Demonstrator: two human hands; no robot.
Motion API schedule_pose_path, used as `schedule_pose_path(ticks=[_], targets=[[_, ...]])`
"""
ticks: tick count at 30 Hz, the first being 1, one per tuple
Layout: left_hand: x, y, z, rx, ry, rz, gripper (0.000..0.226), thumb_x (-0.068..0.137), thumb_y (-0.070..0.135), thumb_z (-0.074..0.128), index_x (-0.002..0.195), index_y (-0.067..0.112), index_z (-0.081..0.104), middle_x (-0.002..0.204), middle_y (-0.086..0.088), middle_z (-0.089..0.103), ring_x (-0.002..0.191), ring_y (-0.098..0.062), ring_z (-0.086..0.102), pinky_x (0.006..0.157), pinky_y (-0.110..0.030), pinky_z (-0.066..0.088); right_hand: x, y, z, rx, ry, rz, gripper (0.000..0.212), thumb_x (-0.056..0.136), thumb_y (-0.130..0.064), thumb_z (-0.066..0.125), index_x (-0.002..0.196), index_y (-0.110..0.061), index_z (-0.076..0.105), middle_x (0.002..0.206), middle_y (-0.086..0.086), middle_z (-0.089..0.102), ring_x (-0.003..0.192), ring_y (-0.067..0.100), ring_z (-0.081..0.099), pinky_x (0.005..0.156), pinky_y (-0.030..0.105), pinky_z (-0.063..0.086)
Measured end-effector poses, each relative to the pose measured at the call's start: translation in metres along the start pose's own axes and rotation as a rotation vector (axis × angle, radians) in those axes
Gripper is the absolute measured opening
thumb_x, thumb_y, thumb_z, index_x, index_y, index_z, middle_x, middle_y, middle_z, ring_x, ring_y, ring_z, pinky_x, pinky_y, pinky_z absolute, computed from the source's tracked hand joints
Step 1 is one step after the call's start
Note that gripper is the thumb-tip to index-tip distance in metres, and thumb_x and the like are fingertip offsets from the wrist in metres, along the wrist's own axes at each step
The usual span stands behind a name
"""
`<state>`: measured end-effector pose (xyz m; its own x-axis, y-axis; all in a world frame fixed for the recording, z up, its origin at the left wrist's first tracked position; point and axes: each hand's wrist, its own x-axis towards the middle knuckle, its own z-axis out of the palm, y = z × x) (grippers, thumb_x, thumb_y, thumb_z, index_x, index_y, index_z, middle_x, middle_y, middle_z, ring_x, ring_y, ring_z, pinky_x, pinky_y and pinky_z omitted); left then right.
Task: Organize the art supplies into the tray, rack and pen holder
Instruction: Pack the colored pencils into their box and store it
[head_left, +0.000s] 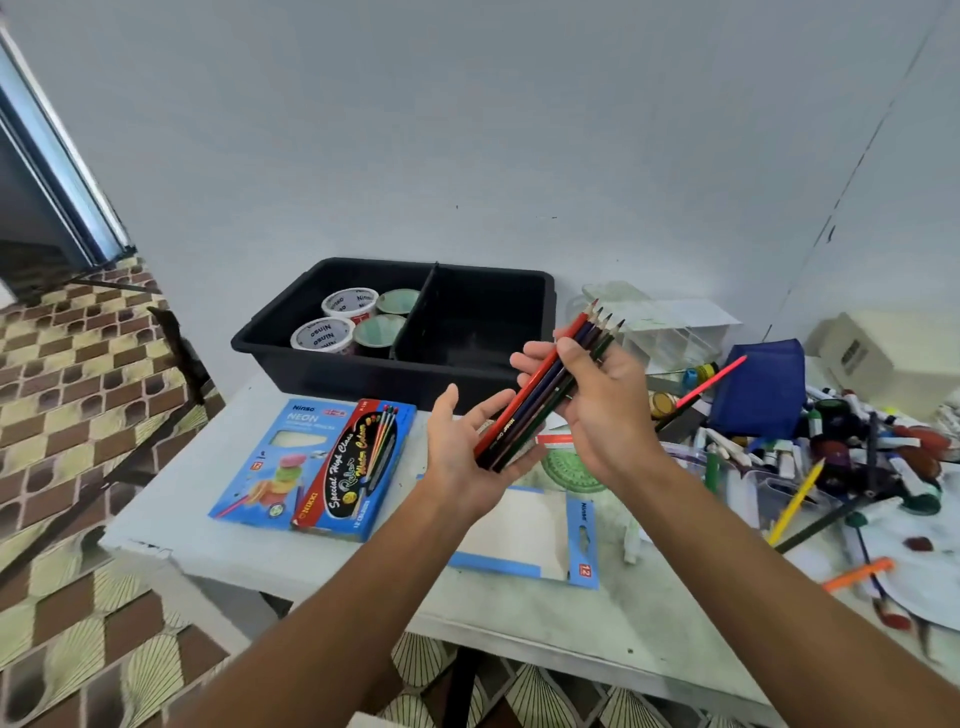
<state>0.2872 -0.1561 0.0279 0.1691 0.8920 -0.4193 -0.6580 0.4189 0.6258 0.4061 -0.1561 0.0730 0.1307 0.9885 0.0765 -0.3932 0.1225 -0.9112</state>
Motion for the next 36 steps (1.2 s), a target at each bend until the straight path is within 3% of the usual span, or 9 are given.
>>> schedule_pose_path(ticks=[5, 12, 22, 25, 27, 29, 31, 33, 36], targets=[[-0.01, 0.009, -0.016, 0.104, -0.087, -0.015, 0.056, 0.096, 0.05, 0.039, 0.118, 0.003, 0.061, 0.107, -0.019, 0.069, 0.095, -0.032, 0.066, 0.092, -0.047, 0.05, -0.005, 0.008, 0.009, -0.002, -0.022, 0.017, 0.011, 0.101, -0.006, 0.044, 0.106, -0.004, 0.052, 0.099, 0.021, 0.069, 0.092, 0.033, 0.071, 0.085, 0.046, 0.056], [-0.022, 0.036, -0.029, 0.827, -0.376, 0.132, 0.034, 0.1, 0.029, 0.043, 0.119, 0.006, 0.061, 0.105, -0.018, 0.07, 0.085, -0.028, 0.068, 0.073, -0.039, 0.056, 0.006, 0.0, 0.003, 0.101, -0.061, 0.151, 0.012, 0.101, -0.004, 0.042, 0.11, -0.001, 0.048, 0.102, 0.025, 0.067, 0.094, 0.036, 0.07, 0.079, 0.043, 0.059], [-0.021, 0.035, -0.039, 0.94, -0.479, 0.036, 0.017, 0.1, 0.015, 0.046, 0.1, 0.004, 0.058, 0.073, -0.007, 0.064, 0.054, -0.011, 0.052, 0.053, -0.021, 0.045, 0.005, 0.008, -0.012, 0.103, -0.098, 0.348, 0.022, 0.097, -0.006, 0.05, 0.118, -0.002, 0.048, 0.112, 0.024, 0.067, 0.099, 0.035, 0.068, 0.083, 0.045, 0.058], [-0.019, 0.037, -0.043, 0.947, -0.466, -0.004, 0.017, 0.1, 0.014, 0.047, 0.099, 0.001, 0.058, 0.072, -0.007, 0.061, 0.051, -0.009, 0.048, 0.053, -0.02, 0.043, 0.006, 0.011, -0.016, -0.107, 0.052, 0.281, 0.057, 0.088, -0.017, 0.067, 0.137, -0.006, 0.04, 0.121, 0.015, 0.06, 0.107, 0.027, 0.062, 0.097, 0.047, 0.049], [-0.018, 0.042, -0.049, 0.998, -0.46, -0.034, 0.018, 0.1, 0.014, 0.047, 0.098, 0.001, 0.059, 0.073, -0.007, 0.061, 0.051, -0.009, 0.047, 0.054, -0.02, 0.043, 0.002, 0.007, -0.015, -0.409, 0.203, 0.014, 0.075, 0.085, -0.025, 0.072, 0.147, -0.019, 0.03, 0.141, 0.003, 0.043, 0.127, 0.017, 0.044, 0.106, 0.035, 0.036], [-0.017, 0.048, -0.053, 1.076, -0.449, -0.062, 0.019, 0.1, 0.015, 0.048, 0.099, 0.0, 0.06, 0.073, -0.007, 0.061, 0.052, -0.009, 0.047, 0.054, -0.02, 0.043, -0.004, 0.002, -0.012, -0.735, 0.055, -0.383, 0.066, 0.086, -0.024, 0.071, 0.143, -0.022, 0.038, 0.144, -0.006, 0.039, 0.132, 0.005, 0.035, 0.109, 0.022, 0.031], [-0.017, 0.054, -0.055, 1.185, -0.458, -0.083, 0.02, 0.099, 0.015, 0.049, 0.099, -0.001, 0.061, 0.073, -0.007, 0.063, 0.052, -0.009, 0.047, 0.054, -0.02, 0.043, -0.006, -0.002, -0.004, -1.044, -0.358, -0.484, 0.048, 0.086, -0.02, 0.069, 0.132, -0.019, 0.054, 0.134, -0.007, 0.051, 0.126, 0.004, 0.043, 0.108, 0.022, 0.034], [-0.018, 0.061, -0.055, 1.331, -0.495, -0.111, 0.019, 0.098, 0.014, 0.05, 0.098, 0.0, 0.062, 0.075, -0.007, 0.064, 0.053, -0.01, 0.048, 0.054, -0.02, 0.043, 0.0, 0.0, 0.008, -1.438, -0.727, -0.237, 0.042, 0.086, -0.027, 0.069, 0.126, -0.021, 0.06, 0.125, -0.006, 0.059, 0.117, 0.011, 0.053, 0.101, 0.031, 0.043], [-0.019, 0.069, -0.052, 1.529, -0.544, -0.174, 0.017, 0.098, 0.014, 0.051, 0.097, 0.003, 0.064, 0.076, -0.007, 0.065, 0.053, -0.009, 0.05, 0.055, -0.02, 0.044, 0.011, 0.005, 0.022, -1.678, -1.002, 0.135, 0.023, 0.082, -0.032, 0.073, 0.102, -0.02, 0.072, 0.089, -0.008, 0.07, 0.084, 0.012, 0.063, 0.076, 0.029, 0.05]])
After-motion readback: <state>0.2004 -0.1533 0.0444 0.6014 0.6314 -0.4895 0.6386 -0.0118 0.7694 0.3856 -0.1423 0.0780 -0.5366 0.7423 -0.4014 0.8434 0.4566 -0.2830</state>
